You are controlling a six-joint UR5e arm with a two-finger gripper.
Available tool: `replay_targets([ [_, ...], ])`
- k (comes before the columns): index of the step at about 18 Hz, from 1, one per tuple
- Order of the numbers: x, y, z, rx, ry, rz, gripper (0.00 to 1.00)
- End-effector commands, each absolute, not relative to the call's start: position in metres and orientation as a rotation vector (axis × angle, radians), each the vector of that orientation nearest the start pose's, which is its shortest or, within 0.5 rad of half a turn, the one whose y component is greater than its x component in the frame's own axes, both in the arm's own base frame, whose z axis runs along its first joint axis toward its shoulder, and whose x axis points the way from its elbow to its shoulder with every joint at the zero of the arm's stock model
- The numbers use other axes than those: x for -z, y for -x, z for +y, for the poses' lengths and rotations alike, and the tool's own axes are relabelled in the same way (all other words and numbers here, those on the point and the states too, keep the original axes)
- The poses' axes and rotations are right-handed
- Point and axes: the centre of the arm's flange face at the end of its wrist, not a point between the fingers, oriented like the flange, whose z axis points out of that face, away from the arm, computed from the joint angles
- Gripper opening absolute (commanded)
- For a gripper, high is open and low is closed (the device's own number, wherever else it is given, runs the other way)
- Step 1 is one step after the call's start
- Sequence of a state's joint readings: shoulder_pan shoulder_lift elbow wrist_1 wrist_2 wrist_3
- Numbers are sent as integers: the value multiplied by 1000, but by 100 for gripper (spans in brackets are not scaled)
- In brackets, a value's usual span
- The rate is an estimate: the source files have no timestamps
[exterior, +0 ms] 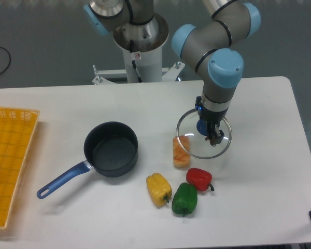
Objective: Place the lid on the table
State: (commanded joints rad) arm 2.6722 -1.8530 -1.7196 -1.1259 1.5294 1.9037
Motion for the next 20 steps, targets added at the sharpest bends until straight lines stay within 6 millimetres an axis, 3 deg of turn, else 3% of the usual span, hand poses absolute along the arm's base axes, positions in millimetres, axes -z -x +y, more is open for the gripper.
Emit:
replay_targets([
  [9, -313, 462, 375, -37, 2852, 1203, 57],
  [14, -310, 485, 362, -54, 2836, 1235, 57],
  [20, -294, 514, 372, -55, 2823, 1258, 57],
])
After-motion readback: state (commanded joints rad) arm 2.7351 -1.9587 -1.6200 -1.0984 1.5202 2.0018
